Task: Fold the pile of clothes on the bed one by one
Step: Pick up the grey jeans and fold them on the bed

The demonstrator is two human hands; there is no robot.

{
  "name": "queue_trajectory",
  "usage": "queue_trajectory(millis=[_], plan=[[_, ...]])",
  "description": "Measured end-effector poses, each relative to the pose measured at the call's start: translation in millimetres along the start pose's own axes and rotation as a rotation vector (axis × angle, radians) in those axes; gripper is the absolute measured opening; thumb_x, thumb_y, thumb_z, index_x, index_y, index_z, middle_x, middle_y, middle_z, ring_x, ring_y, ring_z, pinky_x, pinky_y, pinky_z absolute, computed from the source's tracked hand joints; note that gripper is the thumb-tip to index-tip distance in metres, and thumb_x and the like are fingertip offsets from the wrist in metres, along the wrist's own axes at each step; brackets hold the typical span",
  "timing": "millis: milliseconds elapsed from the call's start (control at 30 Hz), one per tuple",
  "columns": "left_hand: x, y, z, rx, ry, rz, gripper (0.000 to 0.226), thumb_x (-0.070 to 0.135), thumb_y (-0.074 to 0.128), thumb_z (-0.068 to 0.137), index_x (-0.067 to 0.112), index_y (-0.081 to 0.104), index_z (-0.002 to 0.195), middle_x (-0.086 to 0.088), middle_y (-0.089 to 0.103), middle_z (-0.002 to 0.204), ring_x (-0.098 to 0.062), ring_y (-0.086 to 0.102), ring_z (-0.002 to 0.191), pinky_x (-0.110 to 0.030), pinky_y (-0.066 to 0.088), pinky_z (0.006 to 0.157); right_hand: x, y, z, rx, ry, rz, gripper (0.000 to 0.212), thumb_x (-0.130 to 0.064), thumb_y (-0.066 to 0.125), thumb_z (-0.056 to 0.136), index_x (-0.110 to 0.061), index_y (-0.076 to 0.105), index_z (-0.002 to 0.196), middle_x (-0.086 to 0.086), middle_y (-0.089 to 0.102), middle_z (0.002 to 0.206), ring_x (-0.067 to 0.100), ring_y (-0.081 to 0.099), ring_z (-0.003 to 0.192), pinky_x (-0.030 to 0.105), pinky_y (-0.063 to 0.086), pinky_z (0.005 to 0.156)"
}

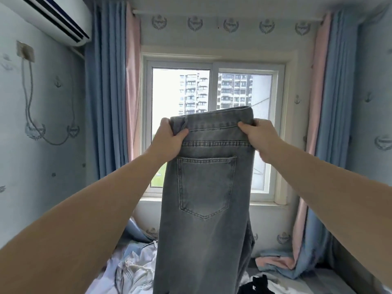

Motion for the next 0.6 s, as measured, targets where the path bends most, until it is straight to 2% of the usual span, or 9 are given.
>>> queue_trajectory(millis=[67,133,267,367,500,600], plan=[[29,-6,-22,0.023,0.075,0.085,0.035,0.026,0.063,0.099,0.009,0.042,0.122,-0.003,0.055,0.112,-0.002,0.052,0.09,-0.015,0.039,0.069,-26,-17,-24,0.009,-0.039,-0.024,0.007,-0.021,0.066,0.097,-0.017,0.069,0.093,0.003,0.072,0.098,0.016,0.068,0.085,0.025,0.053,0.068],[59,-11,-49,0.045,0.098,0.108,0.036,0.03,0.064,0.098,0.011,0.04,0.118,0.003,0.053,0.102,-0.001,0.051,0.086,-0.014,0.038,0.067,-49,-39,-52,0.016,-0.072,-0.037,0.009,-0.022,0.068,0.096,-0.02,0.068,0.087,0.003,0.073,0.097,0.016,0.068,0.087,0.028,0.055,0.075],[117,-16,-107,0.07,0.068,0.046,0.043,0.043,0.069,0.092,0.017,0.045,0.115,0.012,0.053,0.099,0.0,0.051,0.087,-0.015,0.038,0.067,-88,-84,-109,0.021,-0.116,-0.034,0.006,-0.021,0.068,0.095,-0.019,0.068,0.089,0.0,0.072,0.094,0.013,0.067,0.084,0.024,0.051,0.067],[162,-16,-152,0.048,0.044,-0.014,0.047,0.053,0.071,0.086,0.019,0.056,0.114,0.007,0.062,0.103,-0.007,0.06,0.092,-0.021,0.047,0.073,-114,-123,-153,0.026,-0.123,-0.018,0.005,-0.022,0.066,0.096,-0.018,0.069,0.095,-0.001,0.071,0.095,0.016,0.066,0.088,0.026,0.049,0.069],[212,-8,-205,0.012,0.01,-0.116,0.027,0.051,0.071,0.087,0.025,0.066,0.096,0.006,0.071,0.095,-0.008,0.067,0.086,-0.02,0.05,0.068,-136,-167,-202,0.028,-0.098,-0.005,0.009,-0.022,0.065,0.097,-0.022,0.067,0.088,0.002,0.072,0.099,0.018,0.067,0.091,0.03,0.051,0.072],[245,-6,-232,0.005,-0.011,-0.135,0.038,0.056,0.065,0.09,0.019,0.069,0.097,0.002,0.073,0.095,-0.01,0.069,0.086,-0.023,0.053,0.07,-153,-194,-230,0.029,-0.077,0.015,0.011,-0.021,0.064,0.098,-0.021,0.067,0.087,0.004,0.072,0.1,0.019,0.067,0.092,0.029,0.051,0.069]])
Point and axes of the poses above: each hand's wrist, its own z-axis towards the middle knuckle, its own y-axis out of the palm, x = y × z, the point moved 8 cm from there along z, towards the middle knuckle
